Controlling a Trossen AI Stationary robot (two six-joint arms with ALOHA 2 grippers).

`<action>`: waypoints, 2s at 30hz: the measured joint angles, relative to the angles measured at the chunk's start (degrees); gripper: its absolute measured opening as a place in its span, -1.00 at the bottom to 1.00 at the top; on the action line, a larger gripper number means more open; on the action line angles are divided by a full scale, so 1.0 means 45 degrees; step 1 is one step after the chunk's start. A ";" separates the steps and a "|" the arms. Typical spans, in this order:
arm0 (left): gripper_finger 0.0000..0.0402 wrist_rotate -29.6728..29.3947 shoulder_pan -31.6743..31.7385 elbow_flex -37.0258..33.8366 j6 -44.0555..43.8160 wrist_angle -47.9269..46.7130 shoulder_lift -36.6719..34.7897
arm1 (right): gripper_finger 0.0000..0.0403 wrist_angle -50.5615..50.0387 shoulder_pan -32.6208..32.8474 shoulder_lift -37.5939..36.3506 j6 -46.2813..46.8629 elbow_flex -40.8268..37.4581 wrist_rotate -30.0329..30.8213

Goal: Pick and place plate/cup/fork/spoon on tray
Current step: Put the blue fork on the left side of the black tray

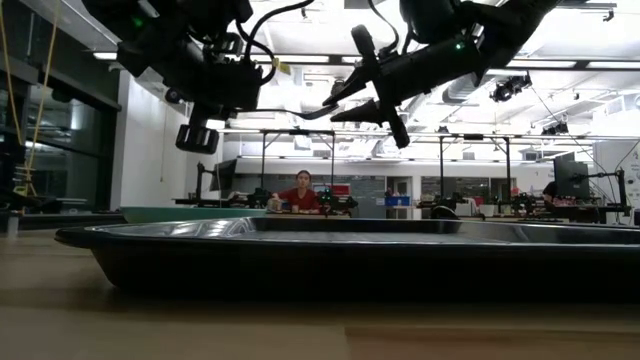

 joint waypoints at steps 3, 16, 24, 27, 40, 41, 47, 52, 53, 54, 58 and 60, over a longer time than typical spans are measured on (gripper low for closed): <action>-1.00 0.0073 -0.0002 0.0000 -0.0005 0.0001 0.0000 | -0.61 -0.0005 0.0000 0.0000 -0.0092 0.0000 0.0001; -0.78 0.0868 -0.0005 -0.0015 -0.0102 0.0544 0.0000 | -0.99 -0.0122 -0.0149 0.0000 -0.0933 0.0000 0.0139; -0.34 0.0924 -0.0010 -0.0015 -0.0180 0.1845 0.0000 | -1.00 -0.0659 -0.0645 -0.0239 -0.1889 0.0000 -0.0530; -0.17 0.0909 -0.0088 -0.0015 -0.0350 0.1870 0.0000 | -1.00 -0.1506 -0.0855 -0.0661 -0.2295 0.0000 -0.0521; 0.15 0.1597 -0.0758 -0.0005 -0.2154 0.1930 0.0000 | -1.00 -0.4635 -0.1214 -0.3411 -0.3905 0.0000 0.1415; 0.16 0.1599 -0.0838 -0.0005 -0.2254 0.1934 0.0000 | -1.00 -0.4853 -0.1214 -0.3604 -0.3998 0.0000 0.1580; 0.16 0.1760 -0.1374 0.0000 -0.3192 0.1933 0.0000 | -1.00 -0.6212 -0.1302 -0.4718 -0.4563 0.0000 0.2507; 0.16 0.4962 -0.2246 0.0540 -0.6036 0.1215 -0.0377 | -1.00 -0.7570 -0.1492 -0.5560 -0.5233 0.0000 0.2600; 0.16 0.6349 -0.2323 0.0894 -0.6838 0.0628 -0.0643 | -1.00 -0.7853 -0.1533 -0.5715 -0.5421 0.0000 0.2584; 0.15 0.7825 -0.2310 0.1291 -0.7710 -0.0095 -0.0956 | -1.00 -0.8188 -0.1557 -0.5880 -0.5548 0.0000 0.2476; 0.13 1.3602 -0.1493 0.2646 -1.0367 -0.2455 -0.2349 | -1.00 -0.9400 -0.1522 -0.6401 -0.5901 0.0000 0.1764; 0.13 1.5965 -0.0973 0.2781 -1.1116 -0.2451 -0.3199 | -1.00 -0.9852 -0.1359 -0.6522 -0.5901 0.0000 0.1411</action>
